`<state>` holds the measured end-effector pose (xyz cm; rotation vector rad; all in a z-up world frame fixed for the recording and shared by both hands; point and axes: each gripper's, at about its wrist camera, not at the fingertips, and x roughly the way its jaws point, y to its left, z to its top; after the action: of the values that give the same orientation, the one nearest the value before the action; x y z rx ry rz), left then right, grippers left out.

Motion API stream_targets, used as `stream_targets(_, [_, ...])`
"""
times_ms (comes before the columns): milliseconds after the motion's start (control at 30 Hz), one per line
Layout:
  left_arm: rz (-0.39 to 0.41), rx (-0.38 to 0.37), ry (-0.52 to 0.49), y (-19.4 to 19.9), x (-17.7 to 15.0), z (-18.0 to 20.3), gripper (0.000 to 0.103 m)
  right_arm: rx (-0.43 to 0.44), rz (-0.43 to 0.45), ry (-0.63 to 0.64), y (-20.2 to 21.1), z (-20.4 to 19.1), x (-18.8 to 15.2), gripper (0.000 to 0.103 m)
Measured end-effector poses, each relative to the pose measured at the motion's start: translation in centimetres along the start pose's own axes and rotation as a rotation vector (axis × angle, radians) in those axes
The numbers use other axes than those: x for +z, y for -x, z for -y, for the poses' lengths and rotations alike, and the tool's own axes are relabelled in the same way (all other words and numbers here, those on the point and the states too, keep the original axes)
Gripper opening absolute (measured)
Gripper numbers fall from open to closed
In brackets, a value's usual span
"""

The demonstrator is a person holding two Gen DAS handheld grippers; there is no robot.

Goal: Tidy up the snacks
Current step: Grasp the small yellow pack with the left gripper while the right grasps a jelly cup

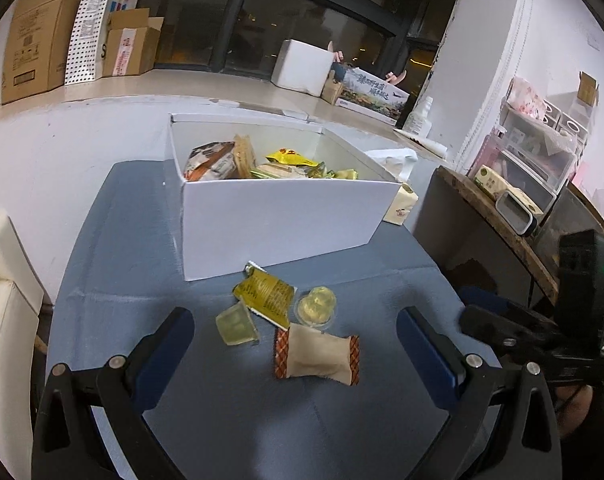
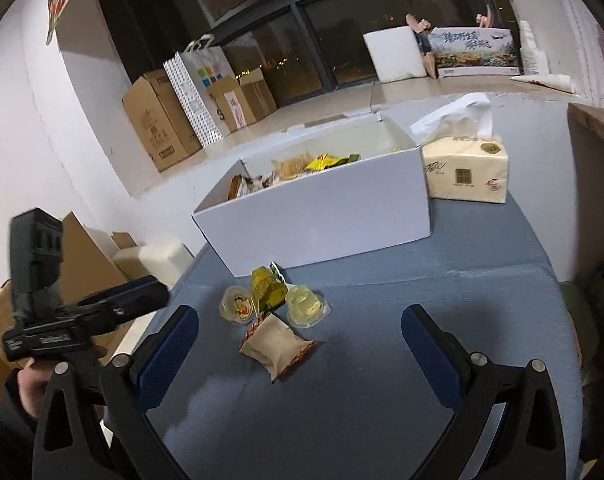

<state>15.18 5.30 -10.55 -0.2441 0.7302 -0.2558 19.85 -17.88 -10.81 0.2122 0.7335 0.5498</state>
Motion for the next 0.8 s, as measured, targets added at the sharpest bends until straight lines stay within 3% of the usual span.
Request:
stream_targets(467, [0.021, 0.06, 0.029, 2.4, -1.1, -2.4, 0.103, -0.042, -0.249, 0.149, -13.7, -3.0, 1.3, 0.103])
stream_targets(633, [0.017, 0.08, 0.057, 2.6, -1.6, -3.5, 0.103, -0.076, -0.313, 0.184, -16.4, -3.3, 0.8, 0.103])
stream_targets(700, [0.023, 0.084, 0.063, 2.8, -1.7, -3.8, 0.103, -0.068, -0.356, 0.196, -17.2, -3.3, 0.2, 0.095])
stream_targets(733, [0.025, 0.087, 0.065, 2.9, -1.8, -4.0, 0.103, -0.079, -0.332, 0.22, -16.9, -3.4, 0.0, 0.077])
stream_targets(767, [0.025, 0.091, 0.069, 3.0, -1.9, -4.1, 0.103, -0.093, -0.326, 0.234, -16.8, -3.4, 0.0, 0.052])
stream_targets(800, [0.023, 0.093, 0.073, 2.9, -2.0, -4.3, 0.103, -0.092, -0.323, 0.231, -16.5, -3.3, 0.1, 0.041])
